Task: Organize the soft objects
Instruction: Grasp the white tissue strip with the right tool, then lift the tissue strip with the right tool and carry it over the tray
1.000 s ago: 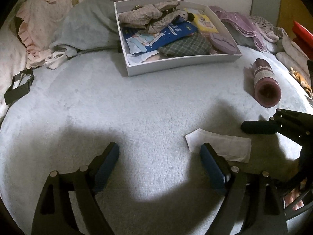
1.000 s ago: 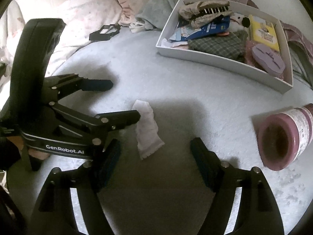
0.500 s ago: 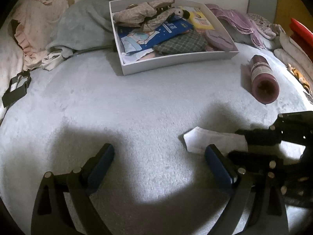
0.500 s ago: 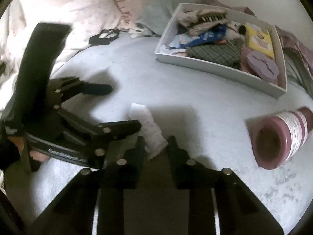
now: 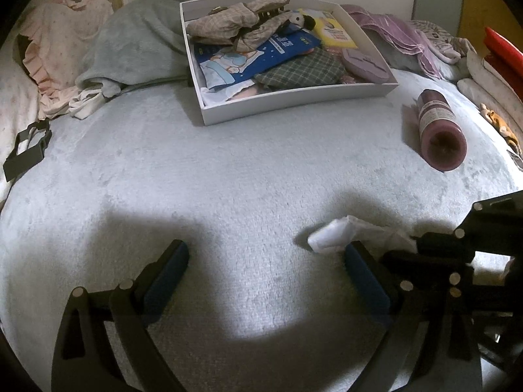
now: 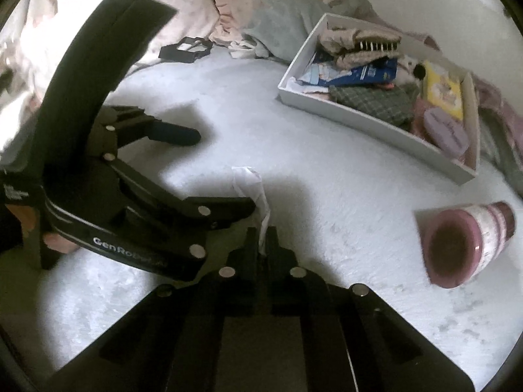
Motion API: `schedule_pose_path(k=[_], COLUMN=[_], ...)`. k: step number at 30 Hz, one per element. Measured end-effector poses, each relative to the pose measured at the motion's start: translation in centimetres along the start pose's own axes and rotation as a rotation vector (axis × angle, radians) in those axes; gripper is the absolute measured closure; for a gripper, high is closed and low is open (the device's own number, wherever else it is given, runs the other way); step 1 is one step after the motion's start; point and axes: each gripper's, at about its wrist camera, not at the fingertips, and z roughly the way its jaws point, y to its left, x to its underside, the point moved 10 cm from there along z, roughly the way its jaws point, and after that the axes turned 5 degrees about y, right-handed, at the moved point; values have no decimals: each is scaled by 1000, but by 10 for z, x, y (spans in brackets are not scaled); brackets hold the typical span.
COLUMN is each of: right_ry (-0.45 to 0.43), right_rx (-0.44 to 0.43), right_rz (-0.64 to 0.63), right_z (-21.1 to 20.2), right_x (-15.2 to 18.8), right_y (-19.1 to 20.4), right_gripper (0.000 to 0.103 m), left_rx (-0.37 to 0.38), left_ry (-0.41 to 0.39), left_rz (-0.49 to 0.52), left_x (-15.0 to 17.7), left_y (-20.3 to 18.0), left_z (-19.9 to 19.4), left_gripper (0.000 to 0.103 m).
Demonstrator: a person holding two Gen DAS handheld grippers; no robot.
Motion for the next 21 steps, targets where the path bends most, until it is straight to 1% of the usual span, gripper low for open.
schedule_pose_path(k=[2,9,13,17,21], right_ry=[-9,-18,-59,-78,-98], right_rx=[36,82,136,146,169], right_rz=[1,73,86,94,124], right_z=[-2,-7,-16,-20,-26], right_x=[-1,1,-2,-3,-4], right_y=[-3,-21,-27,-29,-36], right_gripper=[98,98,98,98,98], left_rx=[3,-15,-12,-39,-19], left_ry=[-2,-9,-8,-15,-20], left_rz=[-1,14,13,31,35], left_x=[0,-1,-1,-3,-9], left_y=[-1,-1,-2,-6,-21], left_z=[0,-2,-3,-6,-11], left_gripper=[5,5,5,5,6])
